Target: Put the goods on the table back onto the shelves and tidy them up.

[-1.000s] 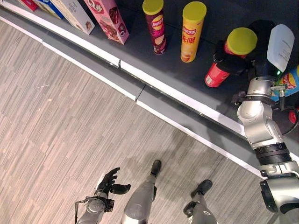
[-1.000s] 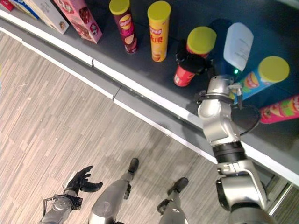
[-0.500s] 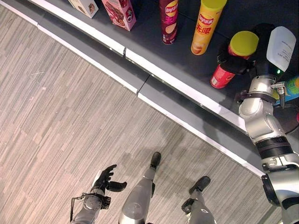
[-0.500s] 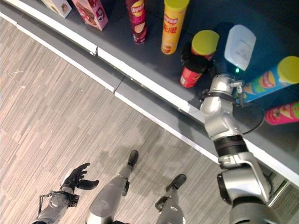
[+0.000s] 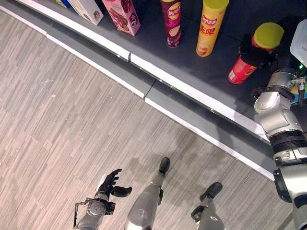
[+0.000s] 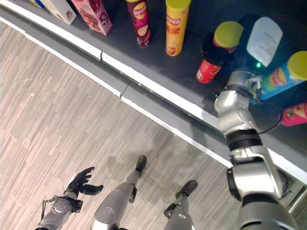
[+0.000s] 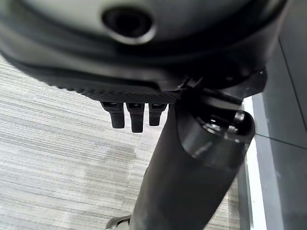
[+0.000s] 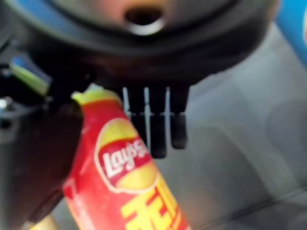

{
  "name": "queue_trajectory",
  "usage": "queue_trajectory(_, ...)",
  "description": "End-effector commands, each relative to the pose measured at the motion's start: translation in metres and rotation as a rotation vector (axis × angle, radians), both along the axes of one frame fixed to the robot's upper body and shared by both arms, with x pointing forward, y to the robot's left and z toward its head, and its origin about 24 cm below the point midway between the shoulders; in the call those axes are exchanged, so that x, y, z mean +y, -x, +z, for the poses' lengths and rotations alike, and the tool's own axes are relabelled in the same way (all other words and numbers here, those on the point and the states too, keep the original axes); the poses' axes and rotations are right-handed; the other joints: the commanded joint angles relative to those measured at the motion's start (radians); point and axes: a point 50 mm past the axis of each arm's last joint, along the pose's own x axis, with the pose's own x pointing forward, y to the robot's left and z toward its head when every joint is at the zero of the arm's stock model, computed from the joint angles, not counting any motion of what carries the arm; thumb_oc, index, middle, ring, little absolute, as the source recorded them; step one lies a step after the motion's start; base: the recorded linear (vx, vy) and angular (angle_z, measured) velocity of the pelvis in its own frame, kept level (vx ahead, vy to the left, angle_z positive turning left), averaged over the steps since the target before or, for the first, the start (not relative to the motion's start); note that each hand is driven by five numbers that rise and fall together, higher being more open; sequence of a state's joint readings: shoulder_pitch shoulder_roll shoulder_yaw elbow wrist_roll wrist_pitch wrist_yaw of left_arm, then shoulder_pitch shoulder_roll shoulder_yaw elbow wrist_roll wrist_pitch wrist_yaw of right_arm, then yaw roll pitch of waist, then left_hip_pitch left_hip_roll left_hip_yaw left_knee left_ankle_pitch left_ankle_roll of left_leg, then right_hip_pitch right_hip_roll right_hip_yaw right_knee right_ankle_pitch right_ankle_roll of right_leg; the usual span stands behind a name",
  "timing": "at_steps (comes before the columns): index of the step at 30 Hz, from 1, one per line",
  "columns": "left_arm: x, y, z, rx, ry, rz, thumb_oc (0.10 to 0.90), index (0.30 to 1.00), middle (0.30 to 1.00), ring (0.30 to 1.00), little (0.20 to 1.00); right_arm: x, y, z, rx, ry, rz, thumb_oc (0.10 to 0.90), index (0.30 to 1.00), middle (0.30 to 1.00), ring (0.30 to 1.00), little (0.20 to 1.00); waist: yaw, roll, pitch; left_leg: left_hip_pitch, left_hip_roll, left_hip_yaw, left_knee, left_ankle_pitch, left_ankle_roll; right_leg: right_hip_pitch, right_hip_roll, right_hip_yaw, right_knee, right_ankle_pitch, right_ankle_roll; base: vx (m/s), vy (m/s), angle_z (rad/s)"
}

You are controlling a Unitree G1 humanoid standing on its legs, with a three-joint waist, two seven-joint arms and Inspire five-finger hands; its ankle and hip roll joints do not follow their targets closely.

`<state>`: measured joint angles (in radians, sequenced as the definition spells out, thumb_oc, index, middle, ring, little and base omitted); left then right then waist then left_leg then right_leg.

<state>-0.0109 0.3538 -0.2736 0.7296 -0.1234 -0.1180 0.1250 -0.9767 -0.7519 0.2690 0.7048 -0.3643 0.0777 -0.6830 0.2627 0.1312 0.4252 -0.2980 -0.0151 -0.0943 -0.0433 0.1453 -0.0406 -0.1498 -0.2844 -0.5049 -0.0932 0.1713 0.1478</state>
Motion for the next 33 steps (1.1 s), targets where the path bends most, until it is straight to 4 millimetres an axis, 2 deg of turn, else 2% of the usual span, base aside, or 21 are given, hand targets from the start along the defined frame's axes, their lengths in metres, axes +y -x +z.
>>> queue_trajectory(1, 0.018, 0.020, -0.004, 0.031, -0.068, -0.004, 0.800, 0.900, 0.900, 0.900, 0.900, 0.003, 0.011, 0.046, -0.163, 0.097, 0.015, 0.400, 0.300, 0.300, 0.300, 0.300, 0.030, -0.035, -0.085, -0.026, 0.046, -0.010, -0.007, -0.096, -0.066, 0.011, -0.069, 0.007, 0.066, -0.064, 0.089, 0.09, -0.047, 0.03)
queue_trajectory(3, 0.018, 0.019, -0.004, 0.030, -0.069, -0.003, 0.800, 0.900, 0.900, 0.900, 0.900, 0.003, 0.011, 0.046, -0.159, 0.102, 0.017, 0.400, 0.300, 0.300, 0.300, 0.300, 0.028, -0.036, -0.084, -0.027, 0.046, -0.009, -0.007, -0.095, -0.066, 0.009, -0.069, 0.008, 0.066, -0.064, 0.089, 0.00, 0.000, 0.00)
queue_trajectory(4, 0.018, 0.018, -0.003, 0.025, -0.071, -0.002, 0.800, 0.900, 0.900, 0.900, 0.900, 0.005, 0.010, 0.046, -0.154, 0.103, 0.026, 0.775, 0.862, 0.862, 0.862, 0.862, 0.027, -0.038, -0.084, -0.028, 0.046, -0.010, -0.008, -0.095, -0.066, 0.009, -0.069, 0.008, 0.065, -0.065, 0.089, -0.07, 0.033, -0.02)
queue_trajectory(5, 0.018, 0.017, -0.003, 0.023, -0.069, -0.003, 0.800, 0.900, 0.900, 0.900, 0.900, 0.006, 0.010, 0.046, -0.158, 0.099, 0.031, 0.800, 0.900, 0.900, 0.900, 0.900, 0.027, -0.037, -0.078, -0.039, 0.038, -0.007, -0.001, -0.075, -0.060, -0.001, -0.077, -0.003, 0.068, -0.045, 0.079, -0.07, 0.034, 0.00)
queue_trajectory(9, 0.018, 0.018, -0.003, 0.026, -0.067, 0.008, 0.800, 0.900, 0.900, 0.900, 0.900, 0.012, 0.007, 0.039, -0.138, 0.085, 0.056, 0.800, 0.900, 0.900, 0.900, 0.900, 0.022, -0.045, -0.080, -0.039, 0.039, -0.004, 0.003, -0.079, -0.059, -0.001, -0.075, 0.002, 0.069, -0.047, 0.078, 0.00, 0.000, 0.00)
queue_trajectory(10, 0.018, 0.018, -0.003, 0.027, -0.069, 0.010, 0.800, 0.900, 0.900, 0.900, 0.900, 0.015, 0.007, 0.038, -0.139, 0.082, 0.064, 0.800, 0.900, 0.900, 0.900, 0.900, 0.020, -0.048, -0.087, -0.028, 0.047, -0.006, -0.003, -0.098, -0.064, 0.009, -0.067, 0.015, 0.065, -0.065, 0.087, 0.00, 0.000, 0.00)
queue_trajectory(11, 0.018, 0.016, -0.003, 0.022, -0.067, 0.011, 0.800, 0.900, 0.900, 0.900, 0.900, 0.016, 0.006, 0.036, -0.139, 0.079, 0.068, 0.800, 0.900, 0.900, 0.900, 0.900, 0.019, -0.047, -0.081, -0.038, 0.041, -0.002, 0.004, -0.080, -0.059, 0.000, -0.074, 0.003, 0.069, -0.047, 0.077, 0.08, -0.036, -0.01)
queue_trajectory(12, 0.018, 0.017, -0.003, 0.023, -0.067, 0.012, 0.800, 0.900, 0.900, 0.900, 0.900, 0.017, 0.006, 0.036, -0.138, 0.079, 0.070, 0.800, 0.900, 0.900, 0.900, 0.900, 0.019, -0.049, -0.088, -0.027, 0.047, -0.005, -0.002, -0.099, -0.064, 0.009, -0.067, 0.015, 0.066, -0.066, 0.086, -0.08, 0.036, -0.04)
queue_trajectory(13, 0.017, 0.015, -0.002, 0.015, -0.063, 0.013, 0.800, 0.900, 0.900, 0.900, 0.900, 0.019, 0.005, 0.034, -0.137, 0.073, 0.075, 0.800, 0.900, 0.900, 0.900, 0.900, 0.018, -0.052, -0.082, -0.038, 0.041, -0.003, 0.005, -0.080, -0.058, 0.000, -0.074, 0.003, 0.068, -0.048, 0.076, 0.07, -0.045, -0.03)
queue_trajectory(14, 0.017, 0.014, -0.001, 0.010, -0.060, 0.015, 0.800, 0.900, 0.900, 0.900, 0.900, 0.020, 0.005, 0.032, -0.134, 0.072, 0.081, 0.800, 0.900, 0.900, 0.900, 0.900, 0.016, -0.055, -0.088, -0.026, 0.049, -0.005, -0.001, -0.099, -0.064, 0.010, -0.065, 0.015, 0.065, -0.067, 0.085, -0.09, 0.034, -0.05)
queue_trajectory(16, 0.016, 0.013, -0.001, 0.005, -0.057, 0.015, 0.800, 0.900, 0.900, 0.900, 0.900, 0.021, 0.005, 0.030, -0.135, 0.066, 0.086, 0.800, 0.900, 0.900, 0.900, 0.900, 0.016, -0.057, -0.082, -0.037, 0.043, -0.002, 0.005, -0.081, -0.058, 0.002, -0.073, 0.003, 0.067, -0.048, 0.076, -0.04, 0.023, -0.01)
queue_trajectory(19, 0.016, 0.016, -0.005, 0.033, -0.068, 0.025, 0.800, 0.900, 0.900, 0.900, 0.900, 0.031, 0.009, 0.025, -0.171, 0.055, 0.127, 0.800, 0.900, 0.900, 0.900, 0.900, 0.006, -0.075, -0.096, -0.016, 0.047, 0.001, 0.002, -0.089, -0.057, 0.020, -0.072, -0.001, 0.066, -0.051, 0.076, 0.00, 0.004, 0.01)
queue_trajectory(21, 0.017, 0.019, -0.009, 0.060, -0.077, 0.029, 0.800, 0.900, 0.900, 0.900, 0.900, 0.041, 0.018, 0.015, -0.188, 0.053, 0.199, 0.800, 0.900, 0.900, 0.900, 0.900, -0.008, -0.098, -0.116, 0.005, 0.050, 0.009, 0.002, -0.097, -0.055, 0.039, -0.072, 0.000, 0.063, -0.047, 0.077, 0.00, 0.000, 0.00)
queue_trajectory(22, 0.019, 0.021, -0.011, 0.082, -0.080, 0.048, 0.800, 0.900, 0.900, 0.900, 0.900, 0.056, 0.024, -0.007, -0.149, 0.008, 0.307, 0.800, 0.900, 0.900, 0.900, 0.900, -0.023, -0.116, -0.129, 0.028, 0.054, 0.025, -0.001, -0.104, -0.054, 0.052, -0.072, 0.000, 0.057, -0.039, 0.079, 0.02, 0.023, -0.06)
queue_trajectory(23, 0.019, 0.022, -0.011, 0.083, -0.082, 0.047, 0.800, 0.900, 0.900, 0.900, 0.900, 0.055, 0.025, -0.008, -0.147, 0.006, 0.306, 0.800, 0.900, 0.900, 0.900, 0.900, -0.021, -0.117, -0.130, 0.030, 0.054, 0.025, -0.002, -0.104, -0.054, 0.054, -0.072, 0.000, 0.056, -0.039, 0.079, 0.05, 0.012, -0.05)
queue_trajectory(25, 0.029, 0.034, -0.019, 0.146, -0.093, 0.114, 0.800, 0.900, 0.900, 0.900, 0.900, 0.082, 0.046, -0.066, 0.029, -0.113, 0.544, 0.800, 0.900, 0.900, 0.900, 0.900, -0.063, -0.157, -0.167, 0.085, 0.062, 0.065, -0.021, -0.114, -0.050, 0.082, -0.073, 0.000, 0.043, -0.022, 0.085, 0.06, 0.015, -0.19)
queue_trajectory(27, 0.034, 0.043, -0.023, 0.181, -0.107, 0.141, 0.800, 0.900, 0.900, 0.900, 0.900, 0.093, 0.062, -0.096, 0.155, -0.208, 0.697, 0.800, 0.900, 0.900, 0.900, 0.900, -0.085, -0.176, -0.189, 0.117, 0.068, 0.085, -0.031, -0.119, -0.049, 0.101, -0.072, 0.000, 0.040, -0.021, 0.084, 0.07, 0.013, -0.29)
queue_trajectory(30, 0.040, 0.059, -0.030, 0.238, -0.111, 0.173, 0.800, 0.900, 0.900, 0.900, 0.900, 0.099, 0.090, -0.139, 0.360, -0.358, 0.874, 0.800, 0.900, 0.900, 0.900, 0.900, -0.123, -0.195, -0.217, 0.164, 0.074, 0.115, -0.035, -0.132, -0.050, 0.132, -0.068, 0.004, 0.037, -0.024, 0.085, 0.09, 0.011, -0.50)
queue_trajectory(31, 0.043, 0.067, -0.033, 0.264, -0.104, 0.193, 0.800, 0.900, 0.900, 0.900, 0.900, 0.099, 0.104, -0.162, 0.481, -0.431, 0.939, 0.800, 0.900, 0.900, 0.900, 0.900, -0.153, -0.202, -0.235, 0.196, 0.082, 0.136, -0.035, -0.141, -0.053, 0.147, -0.064, 0.016, 0.032, -0.028, 0.085, 0.07, 0.011, -0.27)
queue_trajectory(32, 0.043, 0.067, -0.033, 0.265, -0.104, 0.192, 0.800, 0.900, 0.900, 0.900, 0.900, 0.099, 0.105, -0.162, 0.483, -0.431, 0.939, 0.800, 0.900, 0.900, 0.900, 0.900, -0.151, -0.202, -0.234, 0.198, 0.082, 0.137, -0.036, -0.141, -0.053, 0.149, -0.063, 0.017, 0.032, -0.028, 0.085, 0.11, 0.004, -0.57)
queue_trajectory(33, 0.047, 0.075, -0.037, 0.299, -0.090, 0.209, 0.800, 0.900, 0.900, 0.900, 0.900, 0.096, 0.119, -0.193, 0.655, -0.518, 0.975, 0.800, 0.900, 0.900, 0.900, 0.900, -0.188, -0.208, -0.262, 0.243, 0.090, 0.174, -0.036, -0.152, -0.058, 0.162, -0.056, 0.045, 0.028, -0.034, 0.083, 0.11, -0.004, -0.80)
